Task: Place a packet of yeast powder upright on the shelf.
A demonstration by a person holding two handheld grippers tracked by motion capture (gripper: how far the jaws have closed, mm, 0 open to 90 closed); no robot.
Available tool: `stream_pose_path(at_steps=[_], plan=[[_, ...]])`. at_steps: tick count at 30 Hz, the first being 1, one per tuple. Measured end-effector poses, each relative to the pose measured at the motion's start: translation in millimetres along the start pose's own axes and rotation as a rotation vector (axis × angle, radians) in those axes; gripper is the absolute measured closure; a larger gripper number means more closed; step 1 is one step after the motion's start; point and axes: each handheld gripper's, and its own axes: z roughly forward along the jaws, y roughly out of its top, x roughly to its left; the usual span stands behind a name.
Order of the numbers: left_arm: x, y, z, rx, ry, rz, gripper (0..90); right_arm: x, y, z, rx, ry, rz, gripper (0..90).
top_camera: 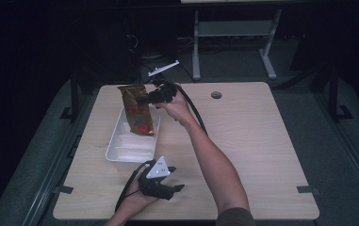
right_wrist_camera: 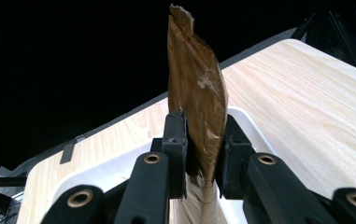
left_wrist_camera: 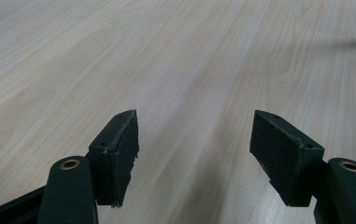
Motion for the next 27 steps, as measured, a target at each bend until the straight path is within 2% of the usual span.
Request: stream_pose_path(at_steps=[7, 14, 22, 25, 27], plan=[[0.2, 0.8, -1.5, -0.013, -0.008, -0.007, 32.1, -8.1, -7.4, 16.1, 0.028, -0.007, 0.024, 76.2], [3.5, -0.8, -2.0, -0.013, -0.008, -0.02, 32.1, -12.7, -14.3, 24.5, 0.032, 0.004, 0.044, 76.2], [2.2, 0.0, -1.4, -0.018, -0.014, -0.024, 32.1, -18.1, -29.3, 29.9, 0.032, 0.021, 0.082, 75.6], [2.9, -0.6, -1.0, -0.014, -0.015, -0.025, 32.1, -21.4, -35.8, 29.8, 0.019, 0.035, 0.113, 74.1], [3.7, -1.0, -0.6, -0.011, -0.015, -0.025, 32.1, -21.9, -36.5, 29.6, 0.019, 0.033, 0.113, 73.8]])
